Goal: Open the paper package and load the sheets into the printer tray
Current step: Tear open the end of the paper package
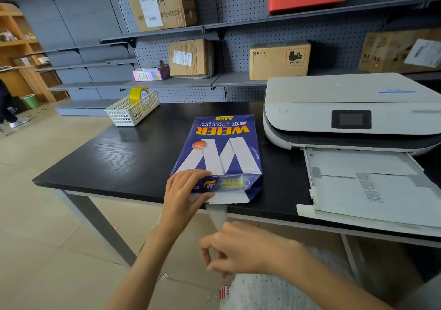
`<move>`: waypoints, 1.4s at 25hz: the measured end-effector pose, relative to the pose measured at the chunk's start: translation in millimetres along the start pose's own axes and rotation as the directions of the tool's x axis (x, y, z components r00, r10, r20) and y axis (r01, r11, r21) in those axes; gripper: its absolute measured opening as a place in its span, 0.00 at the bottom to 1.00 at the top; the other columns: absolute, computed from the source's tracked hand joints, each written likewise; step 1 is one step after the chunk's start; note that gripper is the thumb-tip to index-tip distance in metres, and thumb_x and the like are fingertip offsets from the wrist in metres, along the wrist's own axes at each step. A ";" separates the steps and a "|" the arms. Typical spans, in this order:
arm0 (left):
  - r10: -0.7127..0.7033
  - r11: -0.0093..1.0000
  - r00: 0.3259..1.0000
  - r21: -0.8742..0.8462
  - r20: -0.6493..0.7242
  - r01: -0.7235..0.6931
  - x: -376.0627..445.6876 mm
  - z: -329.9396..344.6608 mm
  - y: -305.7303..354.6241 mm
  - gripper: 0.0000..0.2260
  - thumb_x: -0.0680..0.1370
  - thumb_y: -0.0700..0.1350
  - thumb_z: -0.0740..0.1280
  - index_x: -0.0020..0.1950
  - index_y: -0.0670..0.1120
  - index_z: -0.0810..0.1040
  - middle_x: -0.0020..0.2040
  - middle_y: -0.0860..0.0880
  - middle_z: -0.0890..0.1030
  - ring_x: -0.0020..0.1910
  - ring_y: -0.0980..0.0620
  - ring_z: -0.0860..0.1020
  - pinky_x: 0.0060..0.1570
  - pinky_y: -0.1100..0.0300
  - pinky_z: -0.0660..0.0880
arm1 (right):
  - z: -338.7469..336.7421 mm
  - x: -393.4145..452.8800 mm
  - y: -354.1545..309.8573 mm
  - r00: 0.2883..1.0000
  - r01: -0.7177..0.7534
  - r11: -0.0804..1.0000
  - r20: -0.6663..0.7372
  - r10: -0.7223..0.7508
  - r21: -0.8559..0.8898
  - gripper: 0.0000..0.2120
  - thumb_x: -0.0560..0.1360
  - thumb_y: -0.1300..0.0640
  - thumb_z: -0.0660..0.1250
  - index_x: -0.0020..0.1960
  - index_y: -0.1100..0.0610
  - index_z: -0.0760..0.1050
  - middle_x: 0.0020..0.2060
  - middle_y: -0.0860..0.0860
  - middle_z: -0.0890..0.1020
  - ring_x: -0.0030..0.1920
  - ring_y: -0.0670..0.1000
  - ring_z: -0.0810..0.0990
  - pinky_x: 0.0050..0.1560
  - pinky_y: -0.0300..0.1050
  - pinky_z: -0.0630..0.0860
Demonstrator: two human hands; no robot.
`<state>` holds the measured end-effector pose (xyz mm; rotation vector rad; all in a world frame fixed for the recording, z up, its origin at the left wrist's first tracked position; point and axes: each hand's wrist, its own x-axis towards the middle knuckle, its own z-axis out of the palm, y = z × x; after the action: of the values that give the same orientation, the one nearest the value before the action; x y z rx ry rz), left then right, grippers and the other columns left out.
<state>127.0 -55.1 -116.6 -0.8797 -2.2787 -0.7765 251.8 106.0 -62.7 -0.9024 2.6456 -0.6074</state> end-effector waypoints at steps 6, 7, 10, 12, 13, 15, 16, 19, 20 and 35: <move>0.000 1.000 0.999 0.022 -0.036 0.001 -3.1 -0.3 -2.3 0.16 0.77 0.59 0.65 0.61 0.53 0.78 0.59 0.57 0.79 0.63 0.55 0.75 0.72 0.51 0.59 | -6.6 6.6 10.6 0.885 -0.039 0.996 -0.466 -0.005 -0.085 0.07 0.80 0.48 0.62 0.57 0.46 0.72 0.38 0.47 0.82 0.39 0.49 0.79 0.44 0.50 0.78; 0.003 0.999 0.999 0.033 -0.037 -0.002 -3.4 -1.0 -3.0 0.17 0.78 0.60 0.64 0.61 0.52 0.78 0.60 0.56 0.79 0.63 0.55 0.75 0.73 0.52 0.57 | -10.8 9.7 17.1 0.811 -0.057 0.996 -0.585 0.005 -0.070 0.08 0.80 0.50 0.62 0.58 0.46 0.72 0.40 0.46 0.82 0.40 0.47 0.80 0.42 0.49 0.79; 0.038 0.997 0.999 0.066 -0.031 -0.036 -3.5 -3.9 -5.5 0.17 0.76 0.56 0.67 0.61 0.50 0.79 0.60 0.54 0.79 0.64 0.54 0.75 0.74 0.54 0.54 | -20.4 16.8 48.9 0.699 -0.175 0.965 -0.715 -0.017 -0.193 0.19 0.74 0.56 0.71 0.63 0.47 0.71 0.53 0.46 0.80 0.54 0.48 0.78 0.50 0.46 0.80; 0.051 0.996 0.998 0.075 -0.035 -0.048 -2.5 -6.7 -6.3 0.15 0.76 0.52 0.68 0.61 0.50 0.79 0.60 0.55 0.79 0.63 0.54 0.75 0.74 0.53 0.56 | -22.4 18.7 67.5 0.746 -0.283 0.909 -0.666 0.007 -0.308 0.27 0.70 0.59 0.74 0.66 0.48 0.70 0.60 0.48 0.76 0.62 0.52 0.74 0.58 0.48 0.75; 0.051 0.996 0.998 0.077 -0.038 -0.048 -1.5 -8.0 -6.7 0.15 0.76 0.50 0.68 0.61 0.50 0.80 0.60 0.55 0.79 0.63 0.55 0.76 0.73 0.52 0.57 | -22.7 18.4 71.7 0.759 -0.321 0.887 -0.651 0.032 -0.332 0.28 0.69 0.59 0.74 0.66 0.47 0.70 0.61 0.48 0.75 0.63 0.52 0.73 0.60 0.49 0.73; 0.041 0.997 0.998 0.068 -0.045 -0.038 0.6 -9.7 -8.2 0.13 0.77 0.48 0.66 0.61 0.50 0.80 0.60 0.55 0.79 0.62 0.55 0.76 0.72 0.49 0.59 | -22.9 18.0 75.3 0.740 -0.364 0.862 -0.672 0.037 -0.352 0.26 0.68 0.58 0.74 0.64 0.47 0.71 0.59 0.47 0.76 0.62 0.52 0.74 0.59 0.48 0.71; 0.036 0.998 0.998 0.056 -0.047 -0.033 1.5 -10.1 -9.6 0.13 0.77 0.47 0.65 0.60 0.50 0.80 0.59 0.55 0.80 0.62 0.55 0.76 0.72 0.47 0.61 | -23.1 17.8 74.9 0.717 -0.366 0.863 -0.697 0.022 -0.349 0.24 0.69 0.58 0.74 0.62 0.47 0.74 0.57 0.46 0.78 0.60 0.51 0.75 0.57 0.47 0.71; 0.037 0.999 0.998 0.038 -0.046 -0.036 5.8 -12.2 -13.4 0.12 0.78 0.45 0.63 0.58 0.50 0.81 0.57 0.55 0.80 0.60 0.55 0.76 0.71 0.47 0.63 | -29.1 18.2 72.1 0.639 -0.343 0.892 -0.769 -0.007 -0.293 0.08 0.75 0.55 0.70 0.54 0.47 0.79 0.48 0.44 0.82 0.51 0.50 0.79 0.50 0.45 0.73; 0.036 0.999 0.998 0.041 -0.054 -0.034 8.1 -13.0 -14.2 0.11 0.78 0.45 0.62 0.57 0.50 0.82 0.55 0.55 0.81 0.58 0.55 0.76 0.70 0.48 0.63 | -33.4 18.3 71.3 0.625 -0.344 0.899 -0.781 0.004 -0.271 0.05 0.78 0.55 0.67 0.52 0.47 0.80 0.46 0.44 0.82 0.48 0.50 0.79 0.49 0.46 0.73; -0.377 0.855 0.919 -0.339 0.112 0.392 41.5 -24.3 -12.9 0.09 0.70 0.43 0.77 0.38 0.54 0.80 0.42 0.55 0.82 0.45 0.54 0.78 0.45 0.62 0.74 | -67.9 29.2 76.8 0.710 -0.329 0.934 -0.616 0.341 0.137 0.07 0.75 0.47 0.71 0.50 0.48 0.81 0.47 0.44 0.83 0.45 0.47 0.78 0.46 0.48 0.79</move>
<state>99.0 -63.2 -76.2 -0.5899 -2.4269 -1.3963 163.7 162.9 -43.4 -0.1766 3.2698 -0.9709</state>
